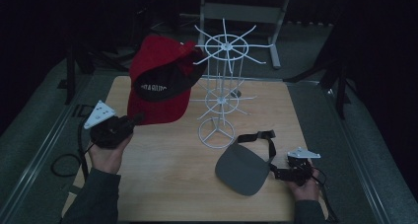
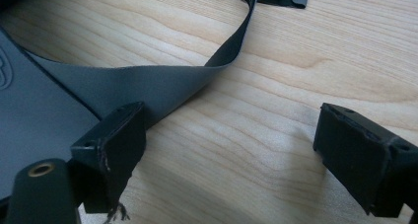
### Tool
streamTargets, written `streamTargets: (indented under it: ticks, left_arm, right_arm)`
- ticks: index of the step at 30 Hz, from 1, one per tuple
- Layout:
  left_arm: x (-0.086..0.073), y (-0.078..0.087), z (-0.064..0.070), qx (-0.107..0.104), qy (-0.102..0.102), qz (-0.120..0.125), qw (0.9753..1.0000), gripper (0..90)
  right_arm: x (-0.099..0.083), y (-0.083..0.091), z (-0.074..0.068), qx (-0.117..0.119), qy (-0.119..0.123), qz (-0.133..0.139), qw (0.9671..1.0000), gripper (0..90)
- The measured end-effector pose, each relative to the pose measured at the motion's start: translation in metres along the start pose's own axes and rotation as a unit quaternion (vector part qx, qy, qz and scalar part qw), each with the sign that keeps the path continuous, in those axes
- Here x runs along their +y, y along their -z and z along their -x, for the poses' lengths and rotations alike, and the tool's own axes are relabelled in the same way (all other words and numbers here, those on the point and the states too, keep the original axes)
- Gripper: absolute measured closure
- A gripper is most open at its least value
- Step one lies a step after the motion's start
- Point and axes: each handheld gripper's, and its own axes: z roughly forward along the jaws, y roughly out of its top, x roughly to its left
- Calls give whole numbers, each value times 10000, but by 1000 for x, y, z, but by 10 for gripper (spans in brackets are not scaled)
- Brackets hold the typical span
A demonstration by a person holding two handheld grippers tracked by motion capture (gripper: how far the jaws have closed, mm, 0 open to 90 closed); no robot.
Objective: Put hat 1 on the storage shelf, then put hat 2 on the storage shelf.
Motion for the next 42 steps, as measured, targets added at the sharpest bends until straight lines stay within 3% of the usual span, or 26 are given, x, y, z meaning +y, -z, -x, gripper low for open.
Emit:
streamTargets:
  ticks: [8,12,22,30,36,42]
  left_arm:
    - [-7,-3,-2,40,-32,-87,9999,834]
    - [-5,0,-2,3,-58,9,10000,759]
    - [-5,8,-7,59,-123,-25,9999,605]
    - [-2,15,-10,24,-152,-40,9999,565]
    - [-3,19,-15,-121,-28,-97,9999,555]
    - [-4,22,-15,-143,-35,-110,9998,543]
  right_arm:
    - [0,0,0,2,-17,0,10000,125]
    - [0,0,0,1,-16,-2,10000,125]
    - [0,0,0,1,-20,-1,10000,125]
    - [0,0,0,2,-18,-3,10000,125]
    - [0,0,0,0,-22,-1,10000,125]
    - [0,0,0,1,-22,-1,10000,125]
